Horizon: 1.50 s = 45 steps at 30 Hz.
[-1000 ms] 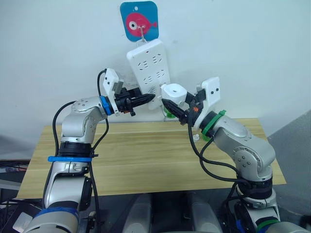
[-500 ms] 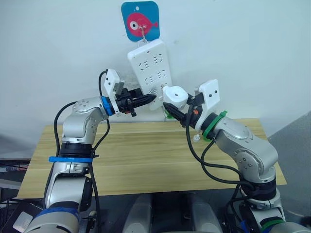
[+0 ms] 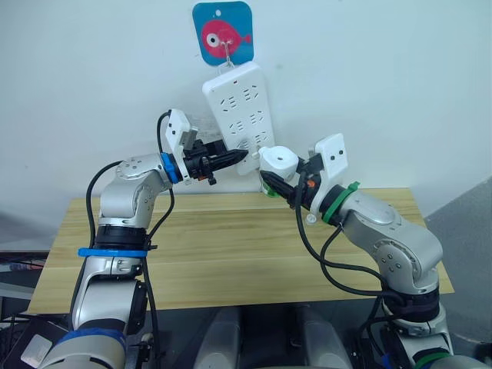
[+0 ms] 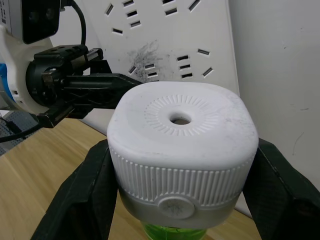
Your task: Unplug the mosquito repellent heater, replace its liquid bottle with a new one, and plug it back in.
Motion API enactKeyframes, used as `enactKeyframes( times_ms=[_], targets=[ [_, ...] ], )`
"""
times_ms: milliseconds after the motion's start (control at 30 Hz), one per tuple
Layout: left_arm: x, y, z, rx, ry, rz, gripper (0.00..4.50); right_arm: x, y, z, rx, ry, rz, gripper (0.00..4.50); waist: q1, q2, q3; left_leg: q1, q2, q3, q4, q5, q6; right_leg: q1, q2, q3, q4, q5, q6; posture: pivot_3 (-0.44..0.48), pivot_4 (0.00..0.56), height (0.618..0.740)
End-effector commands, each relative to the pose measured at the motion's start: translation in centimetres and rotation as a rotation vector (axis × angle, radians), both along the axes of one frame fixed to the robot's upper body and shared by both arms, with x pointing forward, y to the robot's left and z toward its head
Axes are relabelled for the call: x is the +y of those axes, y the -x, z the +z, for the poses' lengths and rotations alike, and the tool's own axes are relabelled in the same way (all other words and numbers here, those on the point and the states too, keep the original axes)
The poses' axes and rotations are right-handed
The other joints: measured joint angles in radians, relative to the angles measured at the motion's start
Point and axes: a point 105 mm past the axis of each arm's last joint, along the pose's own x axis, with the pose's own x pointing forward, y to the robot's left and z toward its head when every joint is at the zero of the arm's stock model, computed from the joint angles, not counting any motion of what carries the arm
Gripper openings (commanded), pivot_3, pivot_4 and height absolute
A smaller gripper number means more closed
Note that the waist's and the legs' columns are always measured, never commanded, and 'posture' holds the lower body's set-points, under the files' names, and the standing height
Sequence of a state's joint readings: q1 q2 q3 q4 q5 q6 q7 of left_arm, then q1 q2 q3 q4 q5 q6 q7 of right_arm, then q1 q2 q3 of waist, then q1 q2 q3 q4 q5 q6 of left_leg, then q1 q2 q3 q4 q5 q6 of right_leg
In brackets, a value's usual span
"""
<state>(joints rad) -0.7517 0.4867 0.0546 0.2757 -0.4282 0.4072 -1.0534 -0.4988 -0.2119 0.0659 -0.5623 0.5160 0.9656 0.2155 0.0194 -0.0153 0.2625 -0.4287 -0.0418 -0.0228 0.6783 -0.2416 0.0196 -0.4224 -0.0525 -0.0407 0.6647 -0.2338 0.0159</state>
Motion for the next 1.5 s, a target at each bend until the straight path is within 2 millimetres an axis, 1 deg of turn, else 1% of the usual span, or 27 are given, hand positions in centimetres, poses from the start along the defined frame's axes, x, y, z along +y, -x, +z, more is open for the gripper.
enactKeyframes(
  times_ms=[33, 200, 400, 600, 767, 933, 1200, 1367, 1500],
  targets=[
    [-0.3, 0.4, 0.0, -0.012, -0.011, -0.018, 1.36, -0.2, 0.3, 2.3, -0.097, -0.049, 0.001, 3.05, 0.0, 0.0, 0.0, 0.0, 0.0, 0.0, 0.0, 0.0, 0.0, 0.0, 0.0, 0.0, 0.0, 0.0, 0.0, 0.083, 0.229, 0.74],
    [-0.3, 0.4, 0.0, -0.012, -0.01, -0.017, 1.36, -0.3, 0.3, 2.5, -0.12, -0.042, -0.009, 3.05, 0.0, 0.0, 0.0, 0.0, 0.0, 0.0, 0.0, 0.0, 0.0, 0.0, 0.0, 0.0, 0.0, 0.0, 0.0, 0.081, 0.231, 0.74],
    [-0.4, 0.4, 0.0, -0.013, -0.01, -0.019, 1.36, -0.1, 0.0, 2.1, -0.116, -0.01, -0.014, 3.05, -0.001, 0.0, 0.0, 0.0, 0.0, 0.0, 0.0, 0.0, 0.0, 0.0, 0.0, 0.0, 0.0, 0.0, 0.0, 0.078, 0.233, 0.74],
    [-0.4, 0.4, 0.0, -0.012, -0.015, -0.021, 1.36, 0.4, -0.1, 2.0, -0.114, -0.008, -0.006, 3.05, -0.002, 0.0, 0.0, 0.0, 0.0, 0.0, 0.0, 0.0, 0.0, 0.0, 0.0, 0.0, 0.0, 0.0, 0.0, 0.078, 0.236, 0.74],
    [-0.3, 0.3, 0.0, -0.013, -0.017, -0.016, 1.36, 1.3, 0.1, 2.0, -0.105, -0.018, 0.031, 3.05, -0.003, 0.0, 0.0, 0.0, 0.0, 0.0, 0.0, 0.0, 0.001, 0.0, 0.0, 0.0, 0.0, 0.0, 0.0, 0.078, 0.236, 0.74],
    [-0.2, 0.3, 0.0, -0.014, -0.018, -0.013, 1.36, 1.4, 0.0, 2.1, -0.104, -0.024, 0.03, 3.05, -0.003, 0.0, 0.0, 0.0, 0.0, 0.0, 0.0, 0.0, 0.0, 0.0, 0.0, 0.0, 0.0, 0.0, 0.0, 0.086, 0.24, 0.74],
    [-0.3, 0.4, -0.1, -0.012, -0.016, -0.014, 1.36, 1.3, -0.8, 2.5, -0.107, -0.039, -0.015, 3.05, -0.003, 0.0, 0.0, 0.0, 0.0, 0.0, 0.0, 0.0, 0.001, 0.0, 0.0, 0.0, 0.0, 0.0, 0.0, 0.087, 0.239, 0.74],
    [-0.4, 0.3, -0.2, -0.015, -0.017, -0.015, 1.36, 1.5, -1.2, 2.7, -0.101, -0.035, -0.031, 3.05, -0.004, 0.0, 0.0, 0.0, 0.0, 0.0, 0.0, 0.0, 0.001, 0.0, 0.0, 0.0, 0.001, 0.0, 0.0, 0.087, 0.239, 0.74],
    [-0.6, 0.4, -0.2, -0.018, -0.02, -0.023, 1.36, 1.7, -1.8, 3.1, -0.051, -0.1, -0.054, 3.05, -0.004, 0.0, 0.0, 0.0, 0.0, 0.0, 0.0, 0.0, 0.0, -0.001, 0.0, 0.0, 0.001, 0.0, 0.0, 0.085, 0.235, 0.74]
  ],
)
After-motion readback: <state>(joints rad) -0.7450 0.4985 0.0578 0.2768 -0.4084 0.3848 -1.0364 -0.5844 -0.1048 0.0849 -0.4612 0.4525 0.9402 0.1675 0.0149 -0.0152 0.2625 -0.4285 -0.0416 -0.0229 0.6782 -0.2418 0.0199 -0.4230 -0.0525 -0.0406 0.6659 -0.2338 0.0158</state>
